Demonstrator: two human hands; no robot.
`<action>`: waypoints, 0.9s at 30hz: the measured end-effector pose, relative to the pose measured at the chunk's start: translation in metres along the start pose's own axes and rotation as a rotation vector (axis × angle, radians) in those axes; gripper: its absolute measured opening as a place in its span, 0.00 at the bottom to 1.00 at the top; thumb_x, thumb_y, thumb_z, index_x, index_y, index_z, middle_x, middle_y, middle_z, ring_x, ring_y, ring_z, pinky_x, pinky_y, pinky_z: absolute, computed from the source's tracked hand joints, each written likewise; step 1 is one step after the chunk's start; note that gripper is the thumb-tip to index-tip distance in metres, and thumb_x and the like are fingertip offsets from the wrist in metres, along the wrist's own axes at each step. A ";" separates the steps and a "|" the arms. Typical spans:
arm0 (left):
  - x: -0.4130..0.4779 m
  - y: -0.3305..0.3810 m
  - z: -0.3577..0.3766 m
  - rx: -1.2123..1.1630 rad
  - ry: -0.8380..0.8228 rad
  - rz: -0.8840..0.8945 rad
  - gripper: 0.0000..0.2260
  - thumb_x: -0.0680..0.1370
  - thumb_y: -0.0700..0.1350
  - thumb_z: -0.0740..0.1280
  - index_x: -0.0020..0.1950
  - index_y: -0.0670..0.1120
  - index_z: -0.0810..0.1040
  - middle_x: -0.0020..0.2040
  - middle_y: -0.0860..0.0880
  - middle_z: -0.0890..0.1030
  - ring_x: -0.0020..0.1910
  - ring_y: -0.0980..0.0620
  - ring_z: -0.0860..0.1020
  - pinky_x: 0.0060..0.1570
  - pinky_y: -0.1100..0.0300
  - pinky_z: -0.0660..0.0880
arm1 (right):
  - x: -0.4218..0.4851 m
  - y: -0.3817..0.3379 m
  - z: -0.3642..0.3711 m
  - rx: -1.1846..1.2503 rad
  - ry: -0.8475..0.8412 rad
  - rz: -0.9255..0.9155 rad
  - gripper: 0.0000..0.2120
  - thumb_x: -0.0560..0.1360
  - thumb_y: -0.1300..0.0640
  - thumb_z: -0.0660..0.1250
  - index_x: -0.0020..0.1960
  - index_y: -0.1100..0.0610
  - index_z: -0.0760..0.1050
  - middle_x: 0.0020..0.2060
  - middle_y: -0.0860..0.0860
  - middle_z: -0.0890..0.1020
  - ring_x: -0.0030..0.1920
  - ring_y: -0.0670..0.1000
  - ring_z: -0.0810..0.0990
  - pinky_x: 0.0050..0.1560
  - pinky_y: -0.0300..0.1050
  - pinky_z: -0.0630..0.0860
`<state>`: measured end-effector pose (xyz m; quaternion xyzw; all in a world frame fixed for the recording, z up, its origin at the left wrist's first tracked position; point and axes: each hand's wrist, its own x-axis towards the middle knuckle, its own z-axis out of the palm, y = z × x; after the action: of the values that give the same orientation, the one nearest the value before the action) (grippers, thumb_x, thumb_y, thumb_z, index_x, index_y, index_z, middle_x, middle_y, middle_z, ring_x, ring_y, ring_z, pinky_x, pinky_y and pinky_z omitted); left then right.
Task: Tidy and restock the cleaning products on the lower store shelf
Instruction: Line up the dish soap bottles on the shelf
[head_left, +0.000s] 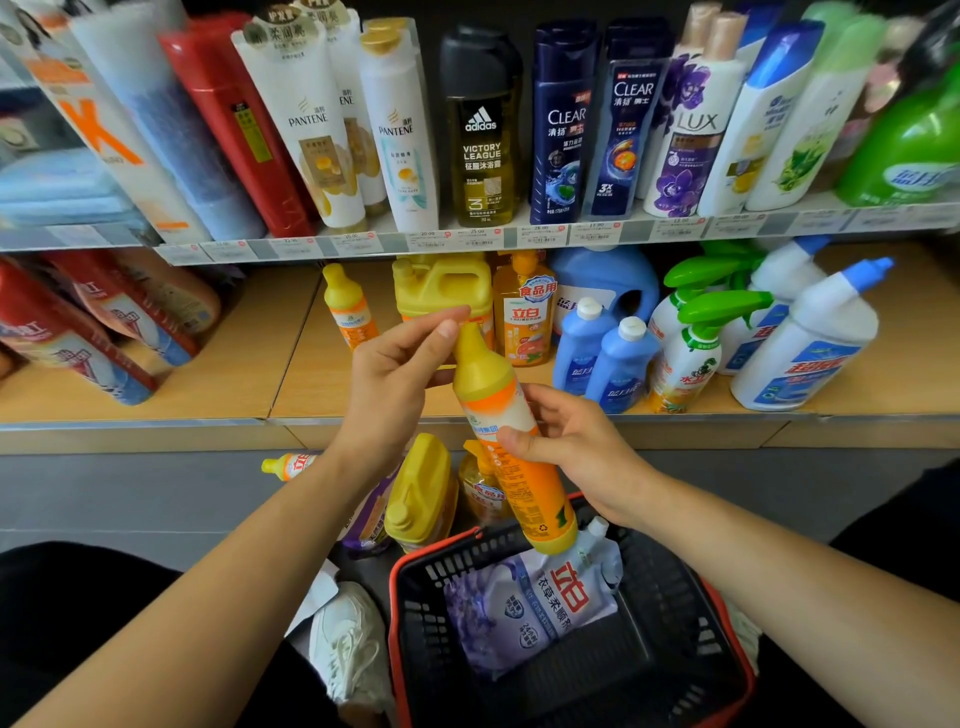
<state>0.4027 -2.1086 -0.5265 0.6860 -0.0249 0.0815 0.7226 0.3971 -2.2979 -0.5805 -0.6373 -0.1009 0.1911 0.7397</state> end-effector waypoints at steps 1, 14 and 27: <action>0.000 -0.001 0.000 0.000 -0.005 -0.011 0.17 0.79 0.46 0.66 0.65 0.42 0.80 0.56 0.43 0.85 0.55 0.48 0.84 0.49 0.58 0.81 | 0.000 0.000 -0.001 0.005 0.003 0.001 0.22 0.68 0.53 0.76 0.61 0.49 0.79 0.56 0.51 0.85 0.58 0.53 0.83 0.57 0.46 0.80; -0.011 -0.032 -0.002 0.207 -0.367 -0.438 0.28 0.71 0.47 0.74 0.71 0.48 0.75 0.62 0.47 0.84 0.61 0.47 0.82 0.62 0.51 0.78 | 0.011 -0.019 -0.025 0.151 0.198 0.024 0.26 0.68 0.52 0.74 0.65 0.54 0.77 0.56 0.51 0.85 0.56 0.52 0.84 0.51 0.49 0.82; -0.015 -0.031 0.000 0.048 -0.082 -0.253 0.26 0.65 0.46 0.79 0.61 0.46 0.78 0.54 0.42 0.84 0.52 0.43 0.84 0.51 0.49 0.84 | 0.016 -0.036 -0.044 0.232 0.360 0.219 0.14 0.79 0.48 0.68 0.55 0.58 0.78 0.45 0.56 0.86 0.46 0.56 0.87 0.44 0.51 0.84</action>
<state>0.3921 -2.1110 -0.5594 0.7034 0.0344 -0.0380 0.7090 0.4345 -2.3349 -0.5539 -0.5788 0.1248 0.1639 0.7890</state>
